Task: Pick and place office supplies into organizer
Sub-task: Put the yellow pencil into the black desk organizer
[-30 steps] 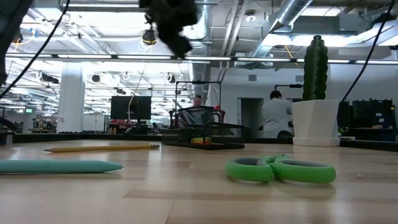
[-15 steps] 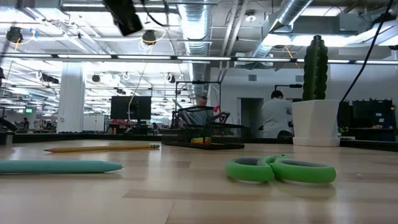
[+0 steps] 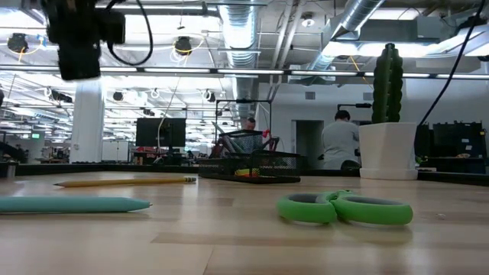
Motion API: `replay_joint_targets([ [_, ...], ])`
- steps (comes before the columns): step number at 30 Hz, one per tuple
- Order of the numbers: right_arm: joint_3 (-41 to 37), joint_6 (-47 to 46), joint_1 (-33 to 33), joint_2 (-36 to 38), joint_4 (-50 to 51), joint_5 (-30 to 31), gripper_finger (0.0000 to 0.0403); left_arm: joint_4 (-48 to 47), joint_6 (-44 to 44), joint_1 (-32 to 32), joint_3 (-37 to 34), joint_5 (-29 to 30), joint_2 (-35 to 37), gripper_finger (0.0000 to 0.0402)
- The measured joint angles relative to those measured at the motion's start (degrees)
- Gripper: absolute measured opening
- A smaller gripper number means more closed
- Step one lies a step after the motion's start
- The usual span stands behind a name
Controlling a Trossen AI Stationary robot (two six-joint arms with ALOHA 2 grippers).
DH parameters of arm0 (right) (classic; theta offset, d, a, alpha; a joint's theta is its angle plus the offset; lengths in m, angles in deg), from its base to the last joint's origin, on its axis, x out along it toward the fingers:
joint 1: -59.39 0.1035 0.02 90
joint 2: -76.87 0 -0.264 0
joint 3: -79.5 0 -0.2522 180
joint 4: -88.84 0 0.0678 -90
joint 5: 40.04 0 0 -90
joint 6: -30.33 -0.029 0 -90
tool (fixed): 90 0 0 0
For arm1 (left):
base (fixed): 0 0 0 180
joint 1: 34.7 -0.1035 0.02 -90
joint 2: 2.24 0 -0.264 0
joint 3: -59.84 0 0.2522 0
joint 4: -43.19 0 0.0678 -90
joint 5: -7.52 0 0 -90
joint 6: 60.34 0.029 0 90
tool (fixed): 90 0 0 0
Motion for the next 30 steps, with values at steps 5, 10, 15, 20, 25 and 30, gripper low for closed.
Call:
replay_joint_targets([
  [5,0.0,0.8,-1.2,0.0,0.0,0.0,0.0137,22.3,-5.1,3.8,-12.3,0.5,2.4,0.0042],
  [10,0.0,0.8,-1.2,0.0,0.0,0.0,0.0138,29.8,-7.6,6.9,-17.9,4.1,0.5,0.01],
  [15,0.0,0.8,-1.3,0.0,0.0,0.0,0.0137,27.9,-15.0,11.2,-20.5,13.6,-2.7,0.0123],
  [20,0.0,0.8,-1.3,0.0,0.0,1.7,0.0138,30.2,-23.7,19.6,-21.0,20.8,-6.1,0.0114],
  [25,0.0,0.8,-1.5,0.0,0.0,1.8,0.0137,36.8,-29.8,28.9,-21.0,28.7,-10.6,0.0099],
  [30,0.0,0.8,-1.7,0.0,0.0,2.0,0.0138,35.9,-33.1,35.0,-21.0,38.4,-16.7,0.0085],
])
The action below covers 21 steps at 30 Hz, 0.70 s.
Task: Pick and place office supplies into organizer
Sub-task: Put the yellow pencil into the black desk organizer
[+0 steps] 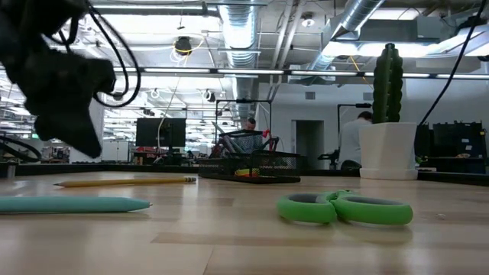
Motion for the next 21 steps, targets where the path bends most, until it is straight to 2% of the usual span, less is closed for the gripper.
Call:
replay_joint_targets([
  [4,0.0,0.0,-0.3,0.0,0.0,0.0,0.0139,2.5,-2.7,1.2,0.0,6.5,-4.9,0.0078],
  [13,0.0,0.0,-0.4,0.0,0.1,0.0,0.0138,20.6,-4.2,2.4,0.1,5.0,-15.6,0.0077],
  [17,0.0,0.0,-0.4,0.0,0.1,0.0,0.0138,20.6,-6.9,3.5,0.3,5.8,-20.4,0.0077],
  [21,0.0,0.0,-0.4,0.0,0.1,0.0,0.0137,20.4,-7.9,5.3,0.8,8.3,-21.3,0.0077],
])
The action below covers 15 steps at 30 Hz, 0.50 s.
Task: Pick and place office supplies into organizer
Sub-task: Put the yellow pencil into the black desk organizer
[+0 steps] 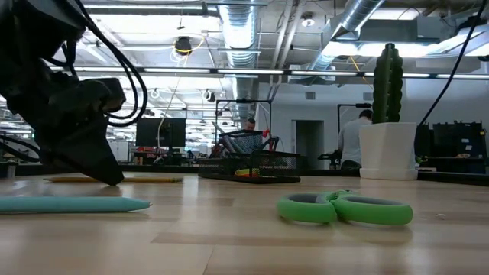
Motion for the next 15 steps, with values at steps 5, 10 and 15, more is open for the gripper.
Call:
replay_joint_targets([
  [5,0.0,0.0,0.1,0.0,0.0,0.0,0.0139,-1.3,3.0,0.8,1.1,1.0,1.7,0.0077],
  [10,0.0,0.5,0.5,0.0,0.5,0.0,0.0137,-3.8,8.8,-0.2,1.6,3.8,6.2,0.0077],
  [15,-0.1,0.4,0.5,-1.0,0.4,0.0,0.0136,-12.7,19.0,-3.6,1.6,8.1,12.7,0.0077],
])
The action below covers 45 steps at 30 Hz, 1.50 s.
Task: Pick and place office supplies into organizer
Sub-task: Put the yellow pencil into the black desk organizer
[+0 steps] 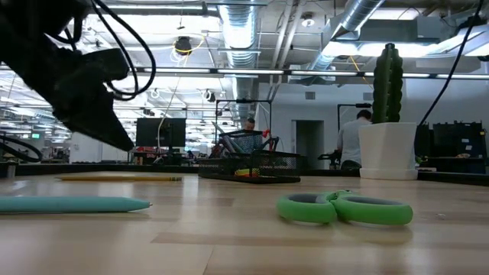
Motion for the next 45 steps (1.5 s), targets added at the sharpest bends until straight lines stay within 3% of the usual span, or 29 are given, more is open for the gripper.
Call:
replay_joint_targets([
  [4,0.2,-0.4,0.0,-1.2,-1.5,-0.2,0.0137,-5.6,15.3,-5.0,0.0,0.9,3.6,0.0077],
  [10,0.0,-2.0,-0.1,-3.5,-6.0,-0.6,0.0137,1.7,34.9,-17.9,0.0,-22.1,2.7,0.0077],
  [15,0.0,-2.2,0.0,-3.5,-7.5,-0.6,0.0137,7.2,41.8,-27.7,0.0,-24.2,0.9,0.0077],
  [18,0.0,-4.1,0.5,-3.5,-7.9,-0.4,0.0135,10.3,46.5,-33.2,0.0,-29.9,-0.9,0.0077],
  [24,0.0,-4.5,1.9,-3.5,-9.4,1.0,0.0133,18.6,50.2,-39.8,0.0,-37.7,-7.1,0.0077],
  [31,0.0,-4.5,3.0,-3.5,-9.4,2.8,0.0133,24.3,48.8,-40.4,1.4,-43.7,-15.8,0.0077],
  [38,0.0,-4.6,3.0,-3.5,-9.1,2.6,0.0134,25.0,48.9,-39.4,4.7,-41.7,-21.8,0.0077],
  [45,0.0,-4.6,3.3,-3.5,-8.7,2.4,0.0134,19.7,48.7,-39.4,5.0,-41.6,-21.7,0.0077],
])
